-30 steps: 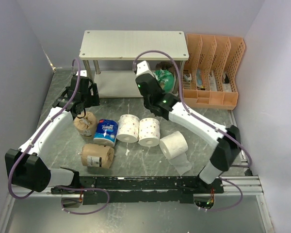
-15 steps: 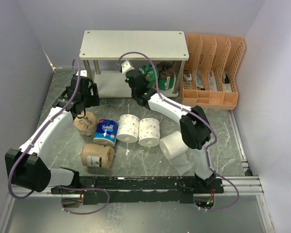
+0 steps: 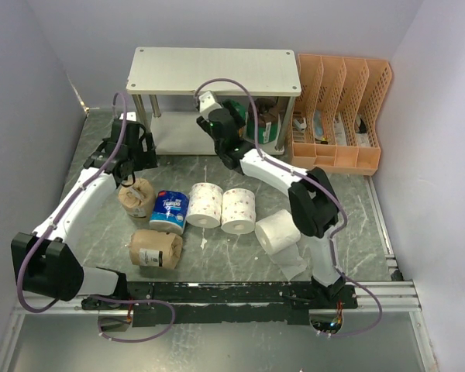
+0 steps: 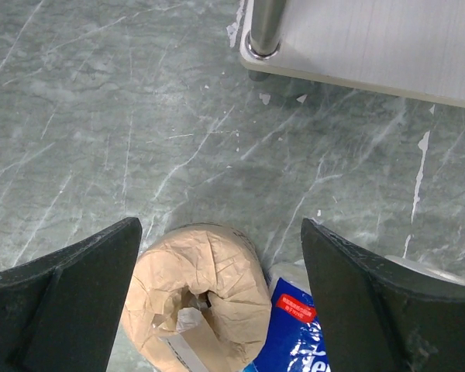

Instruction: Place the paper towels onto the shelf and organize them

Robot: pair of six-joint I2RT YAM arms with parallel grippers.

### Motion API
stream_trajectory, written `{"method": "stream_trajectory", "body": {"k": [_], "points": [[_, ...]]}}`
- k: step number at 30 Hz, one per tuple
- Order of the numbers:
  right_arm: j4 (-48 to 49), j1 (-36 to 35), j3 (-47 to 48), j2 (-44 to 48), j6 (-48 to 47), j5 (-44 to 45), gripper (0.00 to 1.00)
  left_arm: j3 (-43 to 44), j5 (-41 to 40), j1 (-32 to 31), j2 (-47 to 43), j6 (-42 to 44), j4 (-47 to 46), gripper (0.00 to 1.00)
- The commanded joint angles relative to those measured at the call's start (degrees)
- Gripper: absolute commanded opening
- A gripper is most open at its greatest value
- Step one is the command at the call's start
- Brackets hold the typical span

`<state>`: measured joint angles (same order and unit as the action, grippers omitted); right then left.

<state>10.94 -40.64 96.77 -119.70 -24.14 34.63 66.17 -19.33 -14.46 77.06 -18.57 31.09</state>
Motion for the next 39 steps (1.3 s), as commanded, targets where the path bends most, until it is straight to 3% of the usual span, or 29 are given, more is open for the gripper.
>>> {"method": "stream_trajectory", "body": {"k": [1,9,14,18,22,28,35,39], "points": [[2.3,0.8,-4.0,7.6,5.5,-2.4,0.68,1.8,1.8,1.5,-0.7,0.6,-1.1,0.97],[1.4,-3.3,-19.4,22.4,13.6,-3.6,0.71,1.1,3.3,1.7,-1.8,1.5,-2.2,1.0],[-3.4,-5.2,-28.2,31.0,22.1,-7.6,0.76,0.6,-5.2,1.7,-2.8,1.8,0.3,0.96],[-6.4,-8.4,-35.0,35.9,23.9,-4.6,0.76,-1.1,1.0,0.6,-5.8,4.1,-0.9,0.96],[-8.4,-9.4,-42.0,42.5,27.3,-3.6,0.76,0.9,4.8,-1.1,-6.4,3.4,6.3,0.96],[-8.0,-9.4,-47.5,50.9,30.5,-4.8,0.76,3.3,-4.4,-9.7,-5.5,1.0,18.2,0.96],[-8.4,-9.5,-47.8,52.2,31.7,-5.1,0.75,5.1,-16.8,-23.5,1.3,-5.8,29.9,0.96],[-8.0,-9.5,-49.6,53.5,32.4,-5.8,0.75,3.5,-23.9,-26.3,2.7,-8.2,30.3,0.96]]}}
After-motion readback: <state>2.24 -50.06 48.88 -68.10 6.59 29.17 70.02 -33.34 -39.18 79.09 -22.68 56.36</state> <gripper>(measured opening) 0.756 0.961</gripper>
